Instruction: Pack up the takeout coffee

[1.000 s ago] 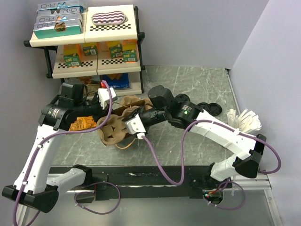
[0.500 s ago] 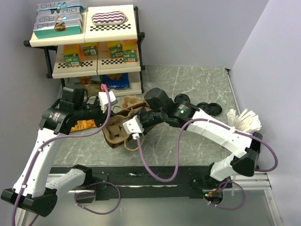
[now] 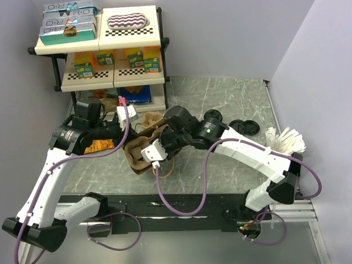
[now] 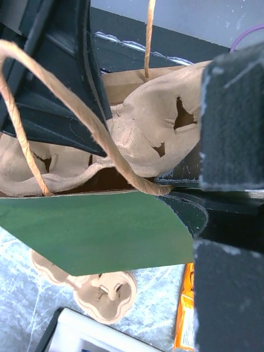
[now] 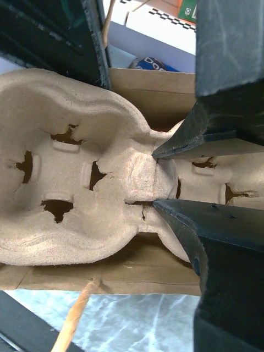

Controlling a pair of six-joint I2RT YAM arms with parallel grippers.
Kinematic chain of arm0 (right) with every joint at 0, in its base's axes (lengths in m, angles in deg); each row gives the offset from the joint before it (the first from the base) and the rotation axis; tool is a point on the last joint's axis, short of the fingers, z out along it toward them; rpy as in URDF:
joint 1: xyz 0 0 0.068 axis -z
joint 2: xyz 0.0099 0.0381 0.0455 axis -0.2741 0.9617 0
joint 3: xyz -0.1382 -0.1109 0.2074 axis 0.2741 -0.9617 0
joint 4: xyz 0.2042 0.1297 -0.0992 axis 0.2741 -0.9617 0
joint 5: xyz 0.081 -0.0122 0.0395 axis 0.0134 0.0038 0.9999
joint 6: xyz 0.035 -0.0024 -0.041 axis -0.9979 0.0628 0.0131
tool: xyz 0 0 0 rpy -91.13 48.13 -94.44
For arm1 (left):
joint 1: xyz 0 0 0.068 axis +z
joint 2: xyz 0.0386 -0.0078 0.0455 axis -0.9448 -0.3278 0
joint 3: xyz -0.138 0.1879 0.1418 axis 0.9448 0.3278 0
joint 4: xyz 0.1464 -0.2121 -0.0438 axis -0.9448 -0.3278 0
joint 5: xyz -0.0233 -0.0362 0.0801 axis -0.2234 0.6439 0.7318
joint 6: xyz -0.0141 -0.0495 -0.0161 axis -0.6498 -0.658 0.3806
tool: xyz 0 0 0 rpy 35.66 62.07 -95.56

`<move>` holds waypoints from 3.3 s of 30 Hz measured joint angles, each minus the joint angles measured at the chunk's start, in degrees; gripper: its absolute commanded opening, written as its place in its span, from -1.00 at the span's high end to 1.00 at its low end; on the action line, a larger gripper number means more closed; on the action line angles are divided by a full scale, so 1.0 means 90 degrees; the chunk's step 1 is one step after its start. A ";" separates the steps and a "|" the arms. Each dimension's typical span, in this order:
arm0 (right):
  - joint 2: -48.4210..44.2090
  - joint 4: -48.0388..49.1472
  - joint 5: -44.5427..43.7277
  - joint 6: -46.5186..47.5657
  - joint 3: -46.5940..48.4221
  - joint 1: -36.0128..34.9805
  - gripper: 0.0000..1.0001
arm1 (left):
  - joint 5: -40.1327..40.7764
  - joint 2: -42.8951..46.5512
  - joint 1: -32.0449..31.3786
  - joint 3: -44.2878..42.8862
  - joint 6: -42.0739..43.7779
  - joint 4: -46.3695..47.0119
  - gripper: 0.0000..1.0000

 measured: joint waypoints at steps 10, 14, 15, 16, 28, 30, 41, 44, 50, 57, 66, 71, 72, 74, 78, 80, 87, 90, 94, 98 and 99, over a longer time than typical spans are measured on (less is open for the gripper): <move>0.0257 -0.0612 -0.0376 0.0600 0.0272 -0.0056 1.00 | -0.0148 -0.0211 -0.0005 0.0019 -0.0228 0.0187 0.99; 0.0257 -0.0670 -0.0493 0.0704 0.0272 -0.0056 1.00 | -0.0236 -0.0238 -0.0012 0.0041 -0.0277 0.0245 0.99; 0.0255 -0.0663 -0.0525 0.0721 0.0272 -0.0056 1.00 | -0.0260 -0.0250 -0.0012 0.0041 -0.0274 0.0243 0.99; 0.0255 -0.0653 -0.0549 0.0729 0.0270 -0.0056 1.00 | -0.0294 -0.0267 -0.0012 0.0041 -0.0274 0.0245 0.99; 0.0216 -0.0425 -0.0736 0.0690 0.0032 -0.0080 1.00 | -0.0481 -0.0471 -0.0012 -0.0007 -0.0279 0.0226 0.99; 0.0223 -0.0425 -0.0736 0.0680 0.0032 -0.0080 1.00 | -0.0478 -0.0474 -0.0012 -0.0010 -0.0270 0.0214 0.99; 0.0236 -0.0675 -0.0923 0.0675 0.0039 -0.0073 1.00 | -0.0481 -0.0695 -0.0015 -0.0107 -0.0131 0.0061 0.99; 0.0240 -0.0668 -0.0920 0.0658 0.0039 -0.0070 1.00 | -0.0505 -0.0721 -0.0015 -0.0148 -0.0090 0.0024 0.99; 0.0442 -0.0568 -0.0923 0.0605 0.0049 -0.0066 1.00 | -0.0663 -0.0765 -0.0012 -0.0216 0.0100 -0.0114 0.99; 0.0860 -0.0512 -0.1146 0.0600 0.0092 -0.0036 1.00 | -0.0702 -0.0848 -0.0015 -0.0250 0.0194 -0.0204 0.99; 0.0855 0.0163 -0.1593 0.0287 -0.0216 0.0005 1.00 | -0.0816 -0.1192 -0.0015 -0.0432 0.0187 -0.0277 0.99; 0.0845 0.0658 -0.1800 0.0119 -0.0549 0.0005 1.00 | -0.0867 -0.1309 -0.0012 -0.0495 0.0095 -0.0291 0.99; 0.0845 0.0736 -0.1819 0.0100 -0.0617 0.0005 1.00 | -0.0889 -0.1336 -0.0012 -0.0527 0.0049 -0.0299 0.99; 0.0845 0.0928 -0.1894 0.0073 -0.0763 0.0005 1.00 | -0.0940 -0.1428 -0.0012 -0.0646 -0.0044 -0.0364 0.99; 0.0789 0.1202 -0.1979 0.0007 -0.0945 0.0005 1.00 | -0.1083 -0.1690 0.0007 -0.0988 -0.0146 -0.0612 0.99; 0.0668 0.1192 -0.1972 -0.0017 -0.0988 0.0007 1.00 | -0.1231 -0.1853 0.0034 -0.1144 -0.0124 -0.0828 0.99; 0.0265 0.0617 -0.1715 -0.0129 -0.0867 -0.0002 1.00 | -0.1766 -0.2125 0.0058 -0.1265 -0.0087 -0.1256 0.99; 0.0272 0.0408 -0.1659 -0.0248 -0.0806 -0.0012 1.00 | -0.1882 -0.2108 0.0058 -0.1212 -0.0231 -0.1185 0.99; 0.0352 0.0284 -0.1620 -0.0304 -0.0780 -0.0015 1.00 | -0.2038 -0.2115 0.0058 -0.1107 -0.0279 -0.1200 0.99; 0.0568 -0.0209 -0.1508 -0.0362 -0.0391 -0.0007 1.00 | -0.2390 -0.2353 0.0068 -0.1120 -0.0143 -0.1498 0.99; 0.0597 -0.0325 -0.1477 -0.0374 -0.0294 -0.0007 1.00 | -0.2475 -0.2446 0.0080 -0.1120 -0.0134 -0.1559 0.99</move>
